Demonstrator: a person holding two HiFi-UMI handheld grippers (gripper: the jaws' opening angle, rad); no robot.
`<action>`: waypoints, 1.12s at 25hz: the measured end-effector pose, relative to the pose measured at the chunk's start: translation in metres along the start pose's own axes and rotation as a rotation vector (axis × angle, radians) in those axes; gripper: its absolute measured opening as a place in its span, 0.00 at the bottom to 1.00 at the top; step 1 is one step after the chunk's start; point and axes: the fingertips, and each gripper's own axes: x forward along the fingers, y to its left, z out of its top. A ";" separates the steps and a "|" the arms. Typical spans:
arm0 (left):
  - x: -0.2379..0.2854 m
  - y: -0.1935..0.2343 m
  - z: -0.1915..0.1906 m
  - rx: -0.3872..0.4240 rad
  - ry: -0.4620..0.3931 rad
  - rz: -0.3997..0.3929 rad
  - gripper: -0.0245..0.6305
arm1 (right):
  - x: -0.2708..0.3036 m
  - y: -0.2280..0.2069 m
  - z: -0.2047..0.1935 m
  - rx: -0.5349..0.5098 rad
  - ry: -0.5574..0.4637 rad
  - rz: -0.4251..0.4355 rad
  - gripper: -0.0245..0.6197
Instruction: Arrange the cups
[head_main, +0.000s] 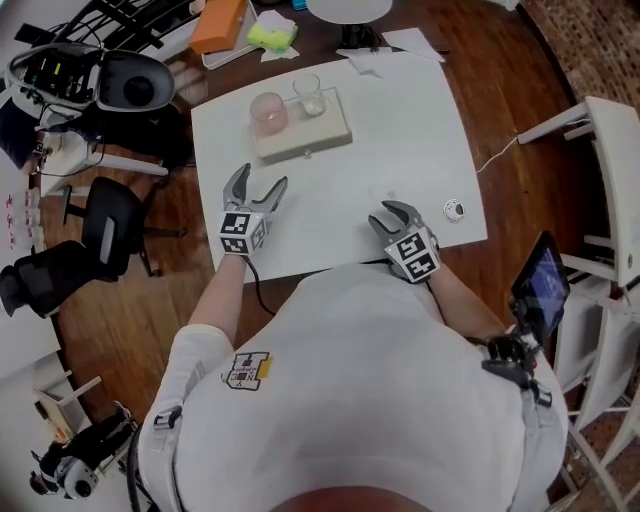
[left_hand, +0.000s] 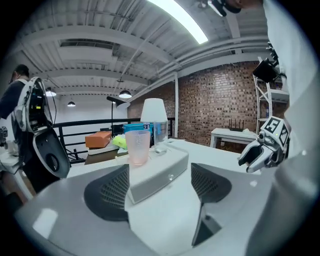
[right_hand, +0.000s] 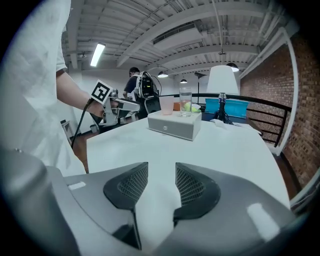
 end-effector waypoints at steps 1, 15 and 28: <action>-0.005 -0.010 -0.005 -0.016 0.010 0.001 0.61 | -0.001 0.000 -0.001 -0.004 -0.001 0.014 0.30; -0.063 -0.146 -0.096 -0.153 0.184 0.003 0.04 | 0.009 0.013 -0.020 -0.020 0.021 0.165 0.25; -0.123 -0.143 -0.161 -0.099 0.273 -0.147 0.04 | 0.012 0.075 -0.025 0.020 0.075 0.015 0.18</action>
